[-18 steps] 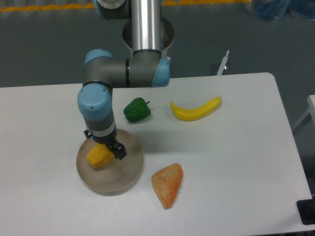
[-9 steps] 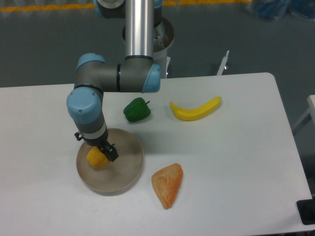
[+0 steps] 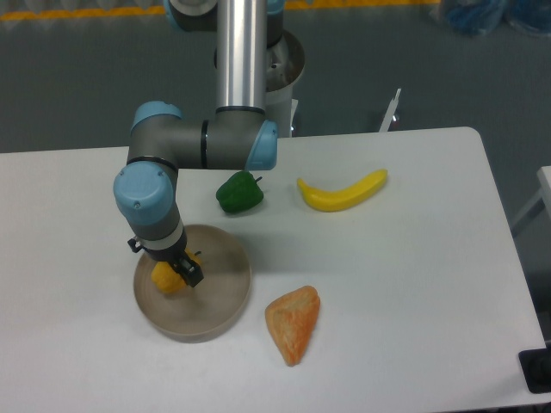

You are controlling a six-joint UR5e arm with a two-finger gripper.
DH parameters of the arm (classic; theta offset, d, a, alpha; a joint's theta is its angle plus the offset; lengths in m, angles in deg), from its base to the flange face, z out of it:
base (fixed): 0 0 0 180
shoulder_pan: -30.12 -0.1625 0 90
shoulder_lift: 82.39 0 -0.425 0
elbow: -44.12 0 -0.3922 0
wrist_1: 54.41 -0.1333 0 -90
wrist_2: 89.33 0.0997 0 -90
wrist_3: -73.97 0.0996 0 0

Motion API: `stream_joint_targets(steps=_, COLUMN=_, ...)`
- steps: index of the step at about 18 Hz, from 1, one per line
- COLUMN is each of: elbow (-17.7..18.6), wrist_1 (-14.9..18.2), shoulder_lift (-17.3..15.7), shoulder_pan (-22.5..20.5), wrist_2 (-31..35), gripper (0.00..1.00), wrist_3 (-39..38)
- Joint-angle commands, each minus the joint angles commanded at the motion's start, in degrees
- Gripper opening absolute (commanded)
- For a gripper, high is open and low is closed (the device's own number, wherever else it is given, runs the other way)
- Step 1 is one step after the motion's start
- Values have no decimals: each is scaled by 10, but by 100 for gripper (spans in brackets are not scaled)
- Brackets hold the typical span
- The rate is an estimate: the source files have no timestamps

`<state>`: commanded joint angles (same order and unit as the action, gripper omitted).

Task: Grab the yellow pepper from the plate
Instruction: 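Lower the gripper onto the yellow pepper and close on it, then lift the yellow pepper off the plate and carry it beside the banana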

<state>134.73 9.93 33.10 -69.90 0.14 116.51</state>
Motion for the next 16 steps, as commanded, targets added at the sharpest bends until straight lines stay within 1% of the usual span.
stream_joint_targets(steps=1, elbow=0, wrist_1=1, shoulder_lift=-5, shoulder_pan=-1, wrist_2=1, gripper=28, wrist_3=0)
stream_joint_targets(steps=2, elbow=-1, wrist_1=1, shoulder_lift=-11, shoulder_pan=-2, wrist_2=1, gripper=25, wrist_3=0)
stream_joint_targets(steps=5, elbow=-1, wrist_1=2, shoulder_lift=-29, shoulder_pan=-6, wrist_2=3, gripper=25, wrist_3=3)
stream_joint_targets(steps=8, elbow=-5, wrist_1=5, shoulder_lift=-48, shoulder_pan=-25, wrist_2=2, gripper=26, wrist_3=6)
stream_joint_targets(steps=11, elbow=-8, wrist_1=7, shoulder_lift=-82, shoulder_pan=-68, wrist_2=0, gripper=26, wrist_3=10)
stream_joint_targets(steps=12, elbow=-13, wrist_1=8, shoulder_lift=-94, shoulder_pan=-90, wrist_2=-1, gripper=26, wrist_3=17)
stream_joint_targets(steps=13, elbow=-17, wrist_1=9, shoulder_lift=-98, shoulder_pan=-108, wrist_2=0, gripper=26, wrist_3=45)
stream_joint_targets(steps=14, elbow=-24, wrist_1=17, shoulder_lift=-102, shoulder_pan=-129, wrist_2=3, gripper=26, wrist_3=82)
stream_joint_targets(steps=16, elbow=-26, wrist_1=38, shoulder_lift=-113, shoulder_pan=-169, wrist_2=18, gripper=26, wrist_3=132)
